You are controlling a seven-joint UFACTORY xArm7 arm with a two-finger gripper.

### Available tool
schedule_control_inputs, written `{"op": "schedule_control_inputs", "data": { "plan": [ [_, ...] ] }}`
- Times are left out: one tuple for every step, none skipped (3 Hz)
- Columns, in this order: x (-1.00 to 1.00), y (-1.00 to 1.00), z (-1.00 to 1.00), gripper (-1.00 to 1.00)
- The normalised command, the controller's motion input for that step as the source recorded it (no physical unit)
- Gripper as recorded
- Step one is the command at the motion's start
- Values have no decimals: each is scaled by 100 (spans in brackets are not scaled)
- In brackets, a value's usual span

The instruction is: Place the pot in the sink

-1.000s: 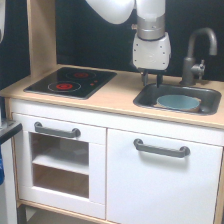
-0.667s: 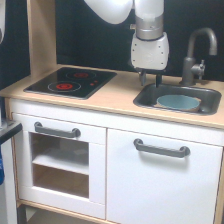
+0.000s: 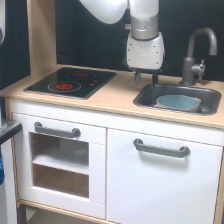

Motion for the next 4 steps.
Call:
{"op": "schedule_control_inputs", "data": {
  "plan": [
    [-33, -8, 58, 100],
    [-37, -6, 56, 100],
    [-36, -5, 53, 100],
    [-35, -5, 44, 100]
  ]
}}
